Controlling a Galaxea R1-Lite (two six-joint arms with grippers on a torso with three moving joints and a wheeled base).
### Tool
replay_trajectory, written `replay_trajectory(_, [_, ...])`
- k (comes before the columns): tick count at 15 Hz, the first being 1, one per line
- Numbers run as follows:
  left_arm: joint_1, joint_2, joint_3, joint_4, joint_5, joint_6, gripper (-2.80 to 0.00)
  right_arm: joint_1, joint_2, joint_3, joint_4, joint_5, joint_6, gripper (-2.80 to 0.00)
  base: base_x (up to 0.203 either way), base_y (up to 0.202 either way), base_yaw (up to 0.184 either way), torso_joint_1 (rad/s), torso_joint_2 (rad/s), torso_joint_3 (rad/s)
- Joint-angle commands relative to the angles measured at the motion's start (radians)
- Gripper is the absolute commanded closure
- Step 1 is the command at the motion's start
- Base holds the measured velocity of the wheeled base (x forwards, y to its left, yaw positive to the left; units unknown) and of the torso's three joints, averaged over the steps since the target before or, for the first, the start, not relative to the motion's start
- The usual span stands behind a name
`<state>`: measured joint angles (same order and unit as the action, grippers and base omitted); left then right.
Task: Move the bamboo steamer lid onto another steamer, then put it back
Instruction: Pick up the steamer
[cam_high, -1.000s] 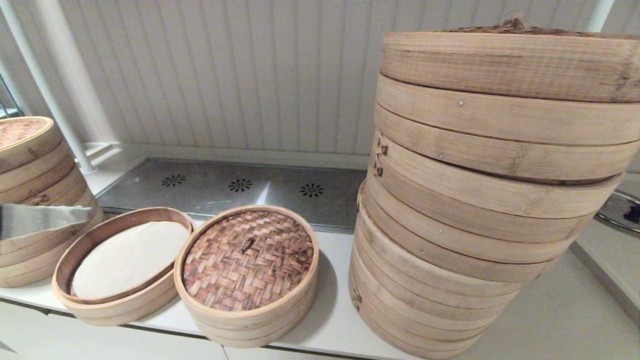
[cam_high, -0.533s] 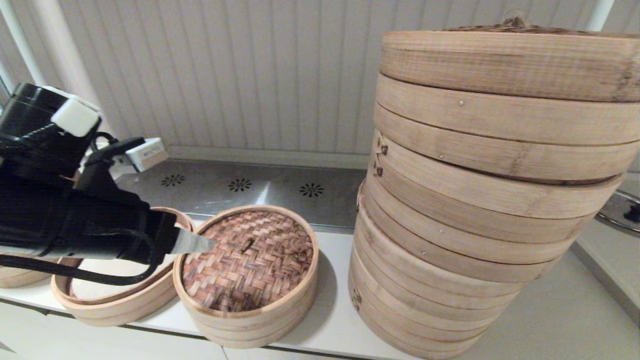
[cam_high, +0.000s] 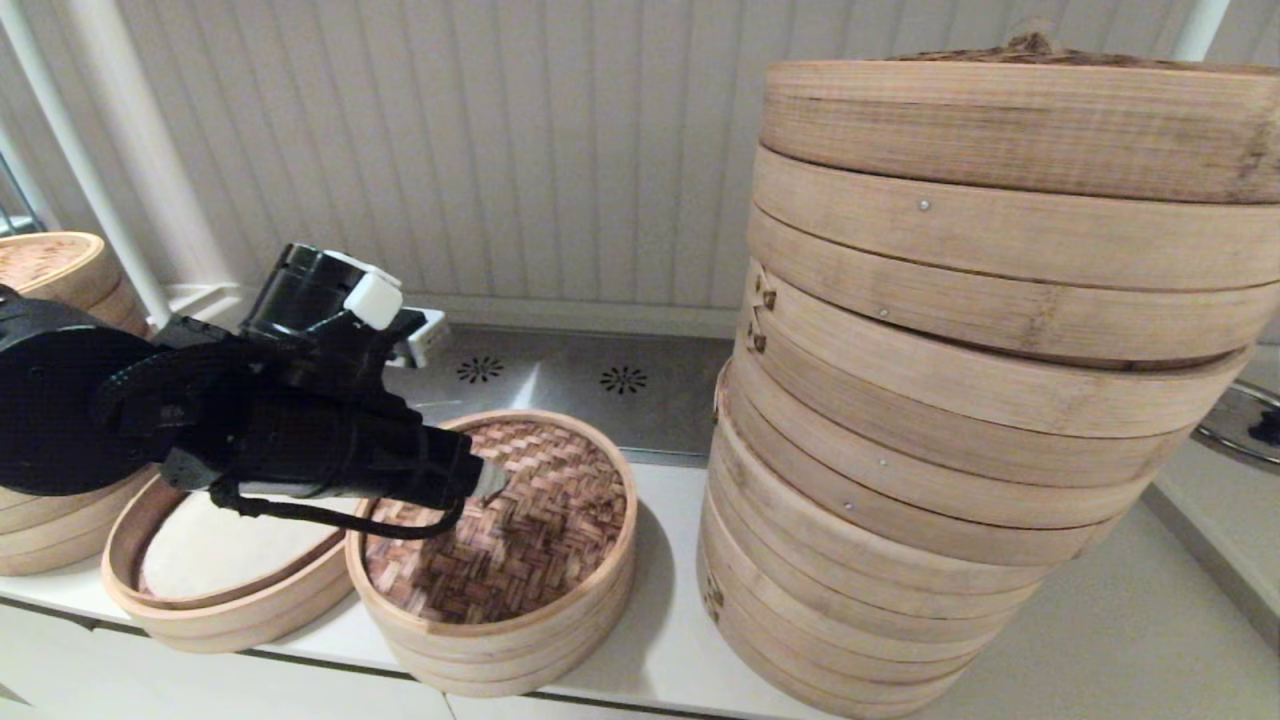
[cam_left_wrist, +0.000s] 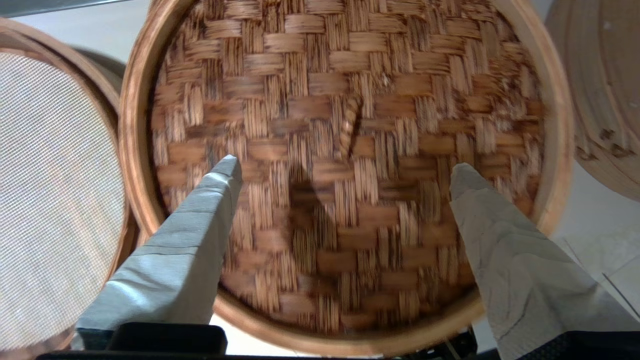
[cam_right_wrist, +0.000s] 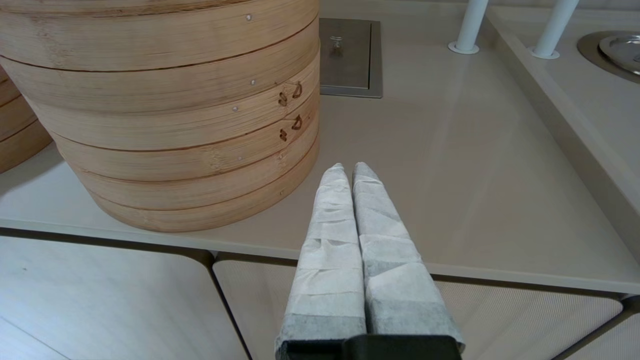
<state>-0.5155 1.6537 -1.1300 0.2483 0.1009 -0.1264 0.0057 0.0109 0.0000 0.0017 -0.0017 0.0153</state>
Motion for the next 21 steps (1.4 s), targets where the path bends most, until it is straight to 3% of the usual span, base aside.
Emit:
replay_trajectory(1, [-0.002, 0.043, 0.005, -0.013, 0.001, -0.001, -2.80, 0.000, 0.000, 0.000, 0.000, 0.000, 0.000, 0.00, 0.000, 0.000, 0.000, 0.000, 0.00, 0.000])
replay_trajectory(6, [-0.004, 0.130, 0.006, -0.099, 0.027, -0.002, -2.80, 0.000, 0.000, 0.000, 0.000, 0.000, 0.000, 0.00, 0.000, 0.000, 0.000, 0.000, 0.00, 0.000])
replay_trajectory(21, [-0.004, 0.179, 0.049, -0.222, 0.016, -0.002, -2.80, 0.000, 0.000, 0.000, 0.000, 0.000, 0.000, 0.00, 0.000, 0.000, 0.000, 0.000, 0.00, 0.000])
